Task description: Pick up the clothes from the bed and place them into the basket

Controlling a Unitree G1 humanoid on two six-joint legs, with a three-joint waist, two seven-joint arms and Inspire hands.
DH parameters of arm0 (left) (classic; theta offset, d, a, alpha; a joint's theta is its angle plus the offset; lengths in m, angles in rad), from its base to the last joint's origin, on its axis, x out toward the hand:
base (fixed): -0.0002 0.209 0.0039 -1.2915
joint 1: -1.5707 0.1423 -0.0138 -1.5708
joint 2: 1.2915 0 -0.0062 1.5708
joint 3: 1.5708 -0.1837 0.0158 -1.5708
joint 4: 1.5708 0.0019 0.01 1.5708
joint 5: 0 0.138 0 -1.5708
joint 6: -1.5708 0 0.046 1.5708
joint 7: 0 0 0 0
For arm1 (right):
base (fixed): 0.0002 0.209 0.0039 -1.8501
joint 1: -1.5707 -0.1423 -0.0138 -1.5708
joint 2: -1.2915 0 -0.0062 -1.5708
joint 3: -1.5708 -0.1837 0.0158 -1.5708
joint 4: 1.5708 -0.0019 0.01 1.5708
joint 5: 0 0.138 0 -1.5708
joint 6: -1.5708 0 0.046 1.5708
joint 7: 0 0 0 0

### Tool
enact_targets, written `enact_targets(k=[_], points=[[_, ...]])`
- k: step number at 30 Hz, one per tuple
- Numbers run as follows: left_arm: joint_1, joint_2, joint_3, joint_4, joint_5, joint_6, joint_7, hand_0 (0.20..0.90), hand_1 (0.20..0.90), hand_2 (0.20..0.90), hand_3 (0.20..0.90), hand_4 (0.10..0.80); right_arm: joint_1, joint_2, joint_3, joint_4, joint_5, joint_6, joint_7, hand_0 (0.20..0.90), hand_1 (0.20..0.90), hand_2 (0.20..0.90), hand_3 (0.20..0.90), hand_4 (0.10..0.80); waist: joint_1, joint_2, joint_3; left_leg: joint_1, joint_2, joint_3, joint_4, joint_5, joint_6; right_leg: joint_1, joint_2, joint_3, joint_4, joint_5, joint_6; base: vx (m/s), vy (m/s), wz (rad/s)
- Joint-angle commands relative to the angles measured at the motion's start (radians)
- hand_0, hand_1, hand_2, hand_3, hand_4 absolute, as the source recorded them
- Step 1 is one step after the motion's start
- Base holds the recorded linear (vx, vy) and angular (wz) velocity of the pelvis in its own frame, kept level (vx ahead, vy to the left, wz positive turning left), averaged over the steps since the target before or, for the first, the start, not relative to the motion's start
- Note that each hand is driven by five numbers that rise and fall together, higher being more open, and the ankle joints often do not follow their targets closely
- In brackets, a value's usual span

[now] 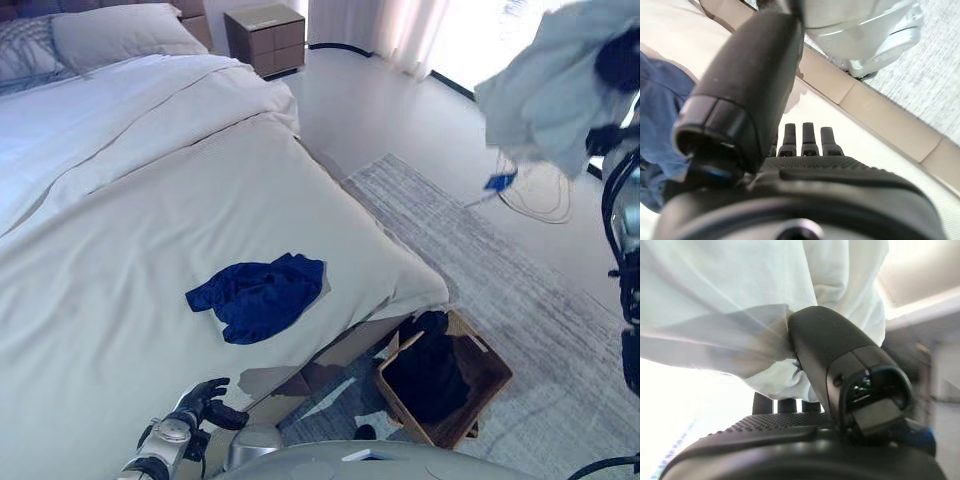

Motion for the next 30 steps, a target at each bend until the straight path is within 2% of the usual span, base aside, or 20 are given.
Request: enact_targets(k=[1,6,10,11,15,17,19,20,27,28,29,30], points=[[-0.042,0.004,-0.063,0.002,0.029,-0.01,0.002,0.9,0.9,0.9,0.9,0.8,-0.023,0.001,-0.056,-0.066,-0.069,-0.059,0.027,0.3,0.3,0.3,0.2,0.1,0.012,0.012,-0.055,0.009,-0.027,-0.016,0.037,-0.118,0.027,-0.032,0.027,-0.046,0.057,-0.01,-0.005,-0.011,-0.142,-0.19],[-0.041,-0.011,-0.096,-0.014,0.036,-0.031,0.009,0.9,0.9,0.9,0.9,0.8,0.1,0.098,-0.041,-0.013,-0.13,-0.035,0.012,0.3,0.3,0.3,0.2,0.1,-0.007,0.04,-0.025,-0.003,-0.015,-0.011,0.042,-0.109,0.021,-0.046,0.04,-0.035,0.062,-0.013,-0.019,-0.014,-0.151,-0.13],[-0.058,-0.014,-0.125,-0.022,0.031,-0.038,0.018,0.9,0.9,0.9,0.9,0.8,0.135,0.123,-0.021,0.014,-0.175,-0.022,0.006,0.3,0.3,0.3,0.2,0.1,-0.019,0.063,0.011,-0.039,-0.007,-0.021,0.054,-0.096,0.014,-0.078,0.043,-0.034,0.073,-0.012,-0.027,-0.103,-0.13,-0.03],[-0.074,-0.016,-0.145,-0.026,0.021,-0.047,0.027,0.9,0.9,0.9,0.9,0.8,0.125,0.124,0.0,0.044,-0.195,-0.025,-0.004,0.3,0.3,0.3,0.2,0.1,-0.026,0.08,0.037,-0.066,-0.003,-0.028,0.06,-0.084,0.006,-0.103,0.042,-0.034,0.082,-0.01,-0.032,-0.207,-0.118,0.03],[-0.124,-0.023,-0.162,-0.033,-0.017,-0.064,0.044,0.9,0.9,0.9,0.9,0.8,0.082,0.112,0.031,0.134,-0.21,-0.022,-0.014,0.3,0.3,0.3,0.2,0.1,-0.039,0.107,0.105,-0.125,-0.002,-0.042,0.081,-0.065,-0.01,-0.153,0.035,-0.036,0.099,-0.006,-0.041,-0.192,-0.065,0.09],[-0.138,-0.036,-0.166,-0.068,-0.056,-0.083,0.06,0.9,0.9,0.9,0.9,0.8,0.059,0.086,0.047,0.186,-0.21,0.029,-0.01,0.3,0.3,0.3,0.2,0.1,-0.052,0.131,0.153,-0.168,-0.003,-0.038,0.11,-0.056,-0.025,-0.187,0.026,-0.033,0.099,0.004,-0.047,-0.158,-0.022,0.09],[-0.148,-0.043,-0.167,-0.084,-0.069,-0.093,0.068,0.9,0.9,0.9,0.9,0.8,0.041,0.079,0.058,0.217,-0.196,0.046,-0.014,0.3,0.3,0.3,0.2,0.1,-0.056,0.141,0.173,-0.192,-0.004,-0.04,0.124,-0.053,-0.029,-0.205,0.026,-0.031,0.098,0.01,-0.05,-0.187,-0.022,0.05],[-0.165,-0.048,-0.17,-0.11,-0.094,-0.114,0.076,0.9,0.9,0.9,0.9,0.8,0.006,0.074,0.078,0.292,-0.186,0.065,-0.029,0.3,0.3,0.3,0.2,0.1,-0.055,0.156,0.209,-0.224,-0.004,-0.041,0.138,-0.045,-0.035,-0.23,0.027,-0.03,0.091,0.022,-0.053,-0.166,-0.033,0.05],[-0.18,-0.038,-0.189,-0.187,-0.138,-0.15,0.077,0.9,0.9,0.9,0.9,0.8,-0.081,0.069,0.139,0.521,-0.18,0.096,-0.074,0.3,0.3,0.3,0.2,0.1,-0.048,0.2,0.278,-0.297,-0.004,-0.053,0.138,-0.027,-0.036,-0.302,0.044,-0.018,0.072,0.041,-0.054,-0.076,-0.031,0.04],[-0.181,-0.032,-0.19,-0.192,-0.147,-0.151,0.073,0.9,0.9,0.9,0.9,0.8,-0.088,0.071,0.143,0.546,-0.167,0.109,-0.079,0.592,0.592,0.592,0.54,0.44,-0.05,0.204,0.285,-0.307,-0.004,-0.053,0.131,-0.022,-0.036,-0.318,0.048,-0.012,0.07,0.044,-0.053,0.0,0.0,0.0],[-0.182,-0.03,-0.193,-0.194,-0.149,-0.151,0.074,0.9,0.9,0.9,0.9,0.8,-0.096,0.073,0.138,0.583,-0.154,0.101,-0.081,0.806,0.806,0.806,0.79,0.69,-0.051,0.209,0.291,-0.314,-0.004,-0.052,0.125,-0.018,-0.035,-0.33,0.051,-0.006,0.066,0.047,-0.053,-0.009,-0.01,-0.04],[-0.183,-0.029,-0.194,-0.2,-0.147,-0.144,0.077,0.9,0.9,0.9,0.9,0.8,-0.106,0.075,0.139,0.611,-0.143,0.096,-0.086,0.9,0.9,0.9,0.9,0.8,-0.052,0.213,0.296,-0.322,-0.003,-0.051,0.12,-0.015,-0.035,-0.343,0.054,-0.001,0.065,0.05,-0.053,-0.019,-0.006,-0.03]])
